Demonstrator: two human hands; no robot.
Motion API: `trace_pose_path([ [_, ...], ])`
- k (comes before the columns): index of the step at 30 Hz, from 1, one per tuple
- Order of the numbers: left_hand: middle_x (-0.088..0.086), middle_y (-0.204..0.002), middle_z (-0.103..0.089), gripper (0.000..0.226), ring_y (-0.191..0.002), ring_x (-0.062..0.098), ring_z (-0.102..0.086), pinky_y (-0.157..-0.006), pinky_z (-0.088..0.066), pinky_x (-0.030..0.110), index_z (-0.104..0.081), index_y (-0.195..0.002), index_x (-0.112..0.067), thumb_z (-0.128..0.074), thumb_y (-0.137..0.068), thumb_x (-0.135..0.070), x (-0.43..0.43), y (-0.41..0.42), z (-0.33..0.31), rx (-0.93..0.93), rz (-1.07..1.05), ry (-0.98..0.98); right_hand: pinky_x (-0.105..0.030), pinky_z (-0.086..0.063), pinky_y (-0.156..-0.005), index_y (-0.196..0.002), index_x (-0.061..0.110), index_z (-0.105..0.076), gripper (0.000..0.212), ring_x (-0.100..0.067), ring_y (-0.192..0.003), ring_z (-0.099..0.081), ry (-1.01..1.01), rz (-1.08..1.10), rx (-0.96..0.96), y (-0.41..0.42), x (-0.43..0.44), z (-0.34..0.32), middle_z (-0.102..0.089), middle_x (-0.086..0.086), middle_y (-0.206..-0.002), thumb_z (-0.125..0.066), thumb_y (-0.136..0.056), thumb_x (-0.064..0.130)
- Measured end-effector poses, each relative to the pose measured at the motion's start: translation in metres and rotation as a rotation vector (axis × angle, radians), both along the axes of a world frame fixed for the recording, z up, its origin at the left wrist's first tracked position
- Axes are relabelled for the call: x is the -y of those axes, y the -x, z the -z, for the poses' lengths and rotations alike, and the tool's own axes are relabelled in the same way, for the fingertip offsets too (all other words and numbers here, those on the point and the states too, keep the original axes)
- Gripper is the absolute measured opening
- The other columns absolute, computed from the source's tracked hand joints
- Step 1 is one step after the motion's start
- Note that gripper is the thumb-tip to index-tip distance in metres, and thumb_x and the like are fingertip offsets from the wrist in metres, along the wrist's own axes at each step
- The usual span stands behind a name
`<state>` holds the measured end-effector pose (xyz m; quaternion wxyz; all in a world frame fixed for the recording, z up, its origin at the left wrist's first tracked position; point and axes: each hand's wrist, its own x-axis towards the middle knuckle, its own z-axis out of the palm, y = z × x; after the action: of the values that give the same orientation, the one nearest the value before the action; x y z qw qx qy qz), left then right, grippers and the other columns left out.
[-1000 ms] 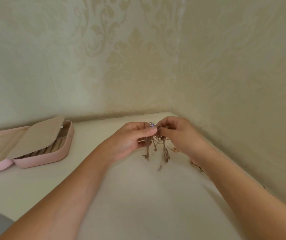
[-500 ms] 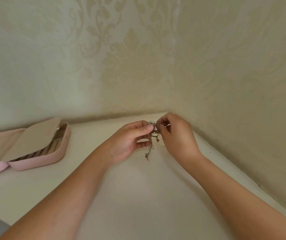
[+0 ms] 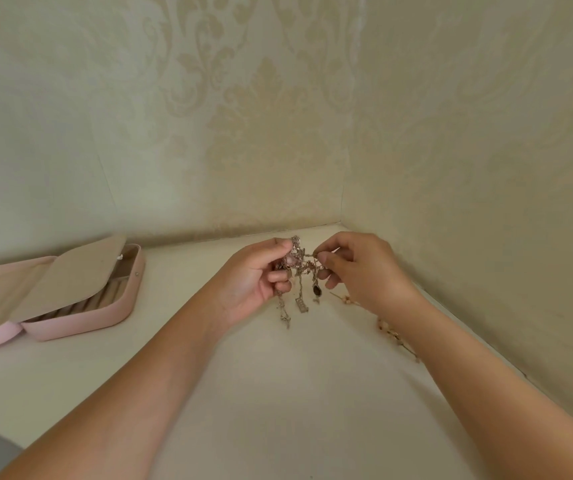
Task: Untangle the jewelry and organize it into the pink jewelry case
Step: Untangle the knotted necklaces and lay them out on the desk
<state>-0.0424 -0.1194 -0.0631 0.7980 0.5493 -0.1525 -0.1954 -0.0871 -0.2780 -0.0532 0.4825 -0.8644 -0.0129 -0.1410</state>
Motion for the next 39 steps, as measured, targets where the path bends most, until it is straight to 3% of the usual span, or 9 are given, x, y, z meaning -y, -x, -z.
trace_pose_path([
  [4, -0.005, -0.057, -0.047, 0.016, -0.043, 0.006, -0.029, -0.044, -0.028, 0.016, -0.055, -0.081, -0.015, -0.052, -0.096, -0.016, -0.002, 0.0, 0.003, 0.119, -0.049, -0.178, -0.015, -0.039, -0.057, -0.088, 0.021, -0.068, 0.011, -0.003, -0.067, -0.057, 0.126, 0.087, 0.043, 0.001, -0.004, 0.003, -0.062, 0.012, -0.075, -0.058, -0.093, 0.016],
  [8, 0.0, -0.062, -0.055, 0.014, -0.049, 0.009, -0.043, -0.049, -0.037, 0.018, -0.062, -0.081, -0.014, -0.058, -0.094, -0.02, -0.005, 0.002, 0.003, 0.246, -0.108, -0.281, -0.013, -0.038, -0.053, -0.074, 0.021, -0.07, 0.014, 0.001, -0.054, -0.05, -0.079, -0.002, -0.022, 0.006, -0.011, 0.001, -0.058, 0.013, -0.058, -0.075, -0.081, 0.032],
  [12, 0.002, -0.064, -0.061, 0.019, -0.053, 0.012, -0.054, -0.052, -0.043, 0.019, -0.062, -0.076, -0.012, -0.056, -0.094, -0.015, -0.007, 0.005, -0.001, 0.289, -0.076, -0.291, -0.013, -0.041, -0.055, -0.073, 0.023, -0.074, 0.018, -0.005, -0.063, -0.055, -0.175, -0.04, -0.112, 0.01, -0.013, -0.002, -0.063, 0.005, -0.067, -0.076, -0.077, 0.04],
  [18, 0.008, -0.07, -0.069, 0.014, -0.055, 0.015, -0.059, -0.054, -0.046, 0.02, -0.067, -0.081, -0.011, -0.061, -0.091, -0.017, -0.006, 0.008, -0.002, 0.348, -0.058, -0.363, -0.008, -0.044, -0.052, -0.08, 0.008, -0.075, 0.009, 0.001, -0.057, -0.06, -0.249, -0.108, -0.172, 0.01, -0.006, -0.006, -0.069, 0.007, -0.061, -0.069, -0.086, 0.013],
  [22, 0.001, -0.064, -0.069, 0.011, -0.052, 0.009, -0.058, -0.052, -0.046, 0.019, -0.069, -0.082, -0.007, -0.067, -0.087, -0.017, -0.006, 0.004, -0.003, 0.366, -0.168, -0.427, -0.027, -0.05, -0.063, -0.069, 0.021, -0.07, 0.021, -0.009, -0.06, -0.057, -0.093, 0.054, -0.118, 0.002, -0.003, -0.003, -0.067, 0.002, -0.064, -0.065, -0.087, 0.01],
  [24, -0.003, -0.065, -0.066, 0.014, -0.055, 0.008, -0.057, -0.053, -0.046, 0.018, -0.068, -0.079, -0.01, -0.067, -0.087, -0.021, -0.007, 0.003, -0.002, 0.345, -0.183, -0.437, -0.028, -0.048, -0.06, -0.07, 0.02, -0.066, 0.02, -0.013, -0.064, -0.056, -0.176, 0.106, -0.136, 0.0, -0.002, -0.004, -0.063, 0.001, -0.065, -0.062, -0.087, 0.01],
  [28, -0.007, -0.067, -0.055, 0.018, -0.058, 0.007, -0.05, -0.051, -0.04, 0.017, -0.065, -0.072, -0.019, -0.065, -0.087, -0.028, -0.009, -0.001, -0.001, 0.234, -0.175, -0.355, -0.028, -0.049, -0.078, -0.074, 0.011, -0.063, 0.02, -0.015, -0.074, -0.06, -0.616, -0.062, -0.188, 0.0, 0.0, -0.009, -0.062, -0.001, -0.074, -0.053, -0.091, 0.005],
  [33, -0.009, -0.064, -0.05, 0.014, -0.048, 0.002, -0.041, -0.039, -0.029, 0.012, -0.061, -0.073, -0.016, -0.066, -0.084, -0.024, -0.007, -0.003, -0.003, 0.011, -0.19, -0.138, -0.033, -0.048, -0.09, -0.073, 0.01, -0.06, 0.021, -0.017, -0.075, -0.063, -0.897, -0.193, -0.215, 0.003, -0.003, -0.009, -0.064, -0.003, -0.073, -0.048, -0.09, 0.006],
  [39, -0.008, -0.058, -0.045, 0.022, -0.039, 0.001, -0.033, -0.034, -0.022, 0.01, -0.055, -0.067, -0.016, -0.062, -0.087, -0.021, -0.005, -0.002, -0.005, -0.106, -0.195, 0.051, -0.029, -0.045, -0.07, -0.073, 0.008, -0.051, 0.02, -0.013, -0.039, -0.034, -0.871, -0.188, -0.273, 0.004, -0.005, -0.011, -0.032, 0.002, -0.044, -0.045, -0.092, 0.009],
])
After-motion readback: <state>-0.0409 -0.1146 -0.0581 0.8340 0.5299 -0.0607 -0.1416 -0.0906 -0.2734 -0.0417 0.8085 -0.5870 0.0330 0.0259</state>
